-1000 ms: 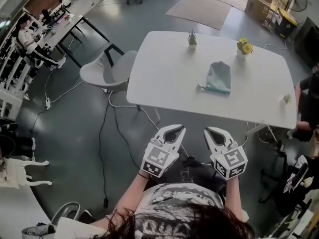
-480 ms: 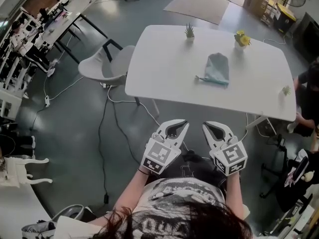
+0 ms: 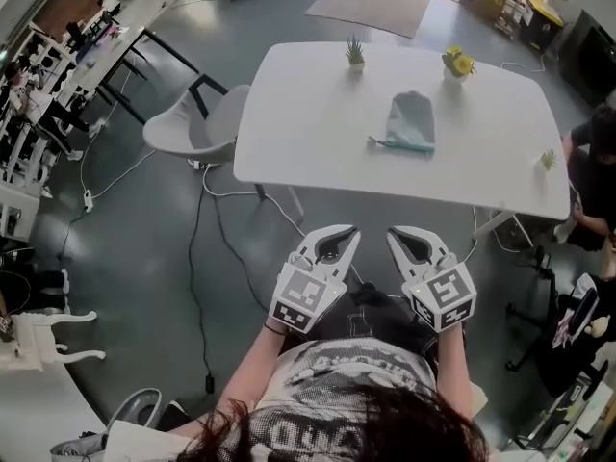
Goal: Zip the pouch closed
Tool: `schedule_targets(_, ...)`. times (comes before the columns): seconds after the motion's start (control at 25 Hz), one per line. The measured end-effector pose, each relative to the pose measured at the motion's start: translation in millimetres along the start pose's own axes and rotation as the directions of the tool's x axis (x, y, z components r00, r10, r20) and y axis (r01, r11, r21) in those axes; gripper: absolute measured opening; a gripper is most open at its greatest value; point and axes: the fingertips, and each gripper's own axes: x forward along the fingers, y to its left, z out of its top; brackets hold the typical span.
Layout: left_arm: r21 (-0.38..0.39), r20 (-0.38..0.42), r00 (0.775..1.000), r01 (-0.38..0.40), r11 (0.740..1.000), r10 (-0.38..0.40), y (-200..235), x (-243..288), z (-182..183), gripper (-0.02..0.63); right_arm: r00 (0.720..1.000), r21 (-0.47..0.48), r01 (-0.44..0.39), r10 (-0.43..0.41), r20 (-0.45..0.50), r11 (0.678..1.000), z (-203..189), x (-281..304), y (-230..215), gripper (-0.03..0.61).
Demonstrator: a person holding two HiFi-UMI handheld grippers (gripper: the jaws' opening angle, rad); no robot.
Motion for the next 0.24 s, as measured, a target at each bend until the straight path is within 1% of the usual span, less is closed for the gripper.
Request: schedule_targets(0.24,0.008,-0.005,1.0,0.004,1.0,-0.004,-3.5,5.9,-0.1,0.014,1.0,0.0,-0.01,0.01,0.003,1.0,-2.4,-0.1,-1.0,-0.009)
